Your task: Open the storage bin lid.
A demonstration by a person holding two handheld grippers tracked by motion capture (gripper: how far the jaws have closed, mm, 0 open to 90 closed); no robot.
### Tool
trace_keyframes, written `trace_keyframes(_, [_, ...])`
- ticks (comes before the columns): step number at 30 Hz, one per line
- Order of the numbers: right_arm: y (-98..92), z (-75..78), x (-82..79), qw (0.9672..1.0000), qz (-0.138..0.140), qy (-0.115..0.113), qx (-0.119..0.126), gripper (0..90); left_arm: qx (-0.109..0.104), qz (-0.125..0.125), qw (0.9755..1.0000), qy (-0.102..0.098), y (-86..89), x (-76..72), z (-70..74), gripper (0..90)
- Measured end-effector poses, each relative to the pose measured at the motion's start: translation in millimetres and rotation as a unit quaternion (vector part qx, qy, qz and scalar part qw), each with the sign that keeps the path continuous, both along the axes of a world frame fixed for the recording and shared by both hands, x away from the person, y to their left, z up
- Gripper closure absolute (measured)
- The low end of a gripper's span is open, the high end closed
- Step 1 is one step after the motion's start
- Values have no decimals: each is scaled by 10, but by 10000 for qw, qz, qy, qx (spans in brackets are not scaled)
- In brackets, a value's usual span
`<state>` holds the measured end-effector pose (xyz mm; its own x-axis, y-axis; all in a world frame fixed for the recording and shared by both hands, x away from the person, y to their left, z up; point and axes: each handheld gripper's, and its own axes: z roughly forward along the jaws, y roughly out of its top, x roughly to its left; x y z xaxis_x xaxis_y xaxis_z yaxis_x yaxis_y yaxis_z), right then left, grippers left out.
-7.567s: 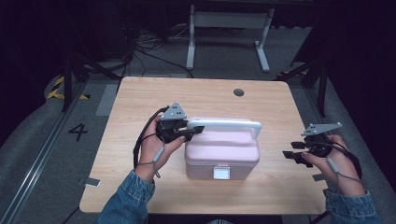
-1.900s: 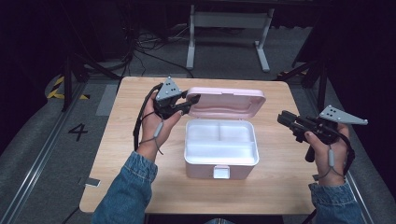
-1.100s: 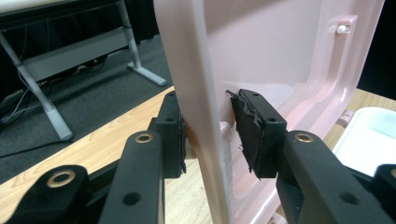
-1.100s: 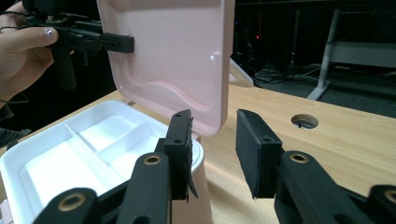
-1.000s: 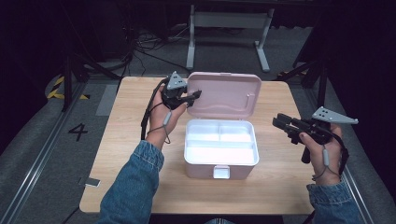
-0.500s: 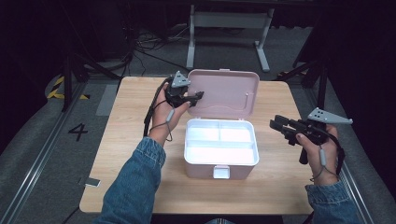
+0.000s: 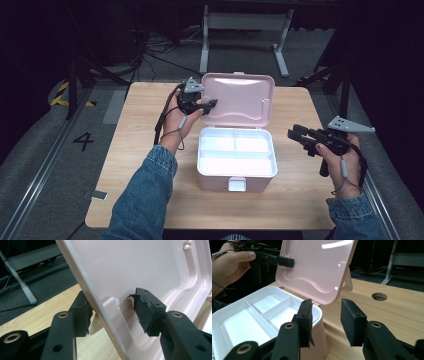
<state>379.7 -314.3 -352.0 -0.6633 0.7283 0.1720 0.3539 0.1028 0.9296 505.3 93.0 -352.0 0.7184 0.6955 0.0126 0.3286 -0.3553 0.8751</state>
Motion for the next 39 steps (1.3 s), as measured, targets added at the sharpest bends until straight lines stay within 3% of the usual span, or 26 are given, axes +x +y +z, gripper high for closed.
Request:
trace_keyframes(10, [-15,-30,18,10000,-12,90,4,622,102,83,9999,98,29,55,-82,504])
trace_keyframes(15, [-16,-39,23,9999,-14,110,4,618,148,152,9994,289,34,79,-132,501])
trace_keyframes(27, [-51,-84,49,9998,-41,205,-17,610,42,194,9981,578,59,128,-239,491])
trace_keyframes(32, [-50,-89,53,9998,-38,218,-14,609,445,241,9972,546,46,134,-282,492])
trace_keyframes(39, [-53,-103,59,9997,-38,244,-23,607,338,254,9954,864,42,162,-380,471])
